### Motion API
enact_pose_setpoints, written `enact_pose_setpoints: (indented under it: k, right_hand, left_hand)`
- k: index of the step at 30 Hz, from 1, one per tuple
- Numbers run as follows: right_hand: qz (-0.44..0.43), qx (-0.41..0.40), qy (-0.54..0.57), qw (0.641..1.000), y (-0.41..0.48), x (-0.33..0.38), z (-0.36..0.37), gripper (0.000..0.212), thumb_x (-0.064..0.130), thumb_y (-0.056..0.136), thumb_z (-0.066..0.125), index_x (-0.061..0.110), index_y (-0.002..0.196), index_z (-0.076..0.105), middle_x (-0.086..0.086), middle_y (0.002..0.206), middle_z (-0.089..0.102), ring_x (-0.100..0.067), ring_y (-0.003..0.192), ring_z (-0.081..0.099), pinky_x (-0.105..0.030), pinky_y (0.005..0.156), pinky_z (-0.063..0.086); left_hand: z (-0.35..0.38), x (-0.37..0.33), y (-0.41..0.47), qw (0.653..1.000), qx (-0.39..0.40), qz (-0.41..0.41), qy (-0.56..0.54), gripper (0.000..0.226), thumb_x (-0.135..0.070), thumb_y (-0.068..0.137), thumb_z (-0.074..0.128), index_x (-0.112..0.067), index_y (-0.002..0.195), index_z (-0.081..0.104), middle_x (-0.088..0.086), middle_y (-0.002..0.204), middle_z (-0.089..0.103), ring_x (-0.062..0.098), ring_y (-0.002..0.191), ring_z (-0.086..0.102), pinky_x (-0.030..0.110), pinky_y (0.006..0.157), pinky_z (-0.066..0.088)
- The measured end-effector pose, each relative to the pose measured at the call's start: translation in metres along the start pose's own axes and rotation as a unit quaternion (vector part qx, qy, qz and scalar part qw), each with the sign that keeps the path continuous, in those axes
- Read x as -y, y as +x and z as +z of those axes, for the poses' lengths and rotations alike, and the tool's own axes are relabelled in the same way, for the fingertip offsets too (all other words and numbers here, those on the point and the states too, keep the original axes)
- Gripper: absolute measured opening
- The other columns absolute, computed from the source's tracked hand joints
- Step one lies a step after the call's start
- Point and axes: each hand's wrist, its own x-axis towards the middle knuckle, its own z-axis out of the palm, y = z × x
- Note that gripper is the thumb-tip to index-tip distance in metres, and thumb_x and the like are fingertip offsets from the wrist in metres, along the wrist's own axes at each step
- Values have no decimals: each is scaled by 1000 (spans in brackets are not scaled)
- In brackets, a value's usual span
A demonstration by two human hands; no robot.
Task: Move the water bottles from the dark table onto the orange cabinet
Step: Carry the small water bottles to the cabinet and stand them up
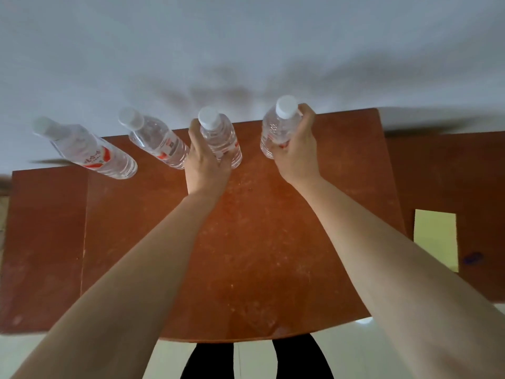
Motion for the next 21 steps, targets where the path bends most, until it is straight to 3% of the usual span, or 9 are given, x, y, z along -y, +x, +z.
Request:
enact_pose_setpoints:
  k: [5, 8, 10, 15, 21]
  right_hand:
    - [2, 50, -36, 998, 11, 7, -4, 87, 14, 84, 82, 15, 151, 27, -12, 149, 45, -26, 132, 51, -43, 104, 51]
    - [24, 73, -102, 992, -9, 7, -24, 105, 24, 86, 81, 27, 160, 7, -18, 166, 11, -30, 151, 27, -44, 112, 41]
    - [50, 100, -159, 981, -39, 2, -45, 105, 35, 91, 75, 32, 161, -3, -17, 169, -3, -33, 154, 18, -47, 113, 39]
    - [0, 163, -324, 932, -115, -13, -79, 78, 62, 100, 43, 30, 161, 6, -17, 169, 6, -39, 152, 22, -57, 117, 36]
    - [-113, 275, -382, 875, -154, 16, -52, 73, 67, 102, 25, 29, 161, 4, -15, 170, 0, -38, 155, 11, -56, 123, 19]
  left_hand:
    - [-2, -4, -1, 999, 23, -30, 9, 93, -29, 87, 76, -16, 153, 12, 19, 140, 52, 40, 119, 57, 49, 92, 50]
    - [-14, -8, -10, 995, 34, -22, 89, 87, -46, 93, 65, -16, 155, 12, 17, 150, 40, 38, 132, 46, 54, 98, 47]
    - [-29, -9, -31, 989, 44, -23, 136, 80, -53, 97, 53, -16, 156, 14, 16, 156, 32, 35, 140, 37, 53, 99, 47]
    - [-68, 9, -114, 962, 121, -14, 244, 63, -56, 102, 30, -23, 155, 22, 6, 165, 19, 31, 150, 21, 56, 114, 34]
    - [-124, 16, -199, 947, 112, -84, 289, 64, -60, 100, 22, -27, 155, 24, 9, 166, 13, 33, 152, 16, 58, 118, 25]
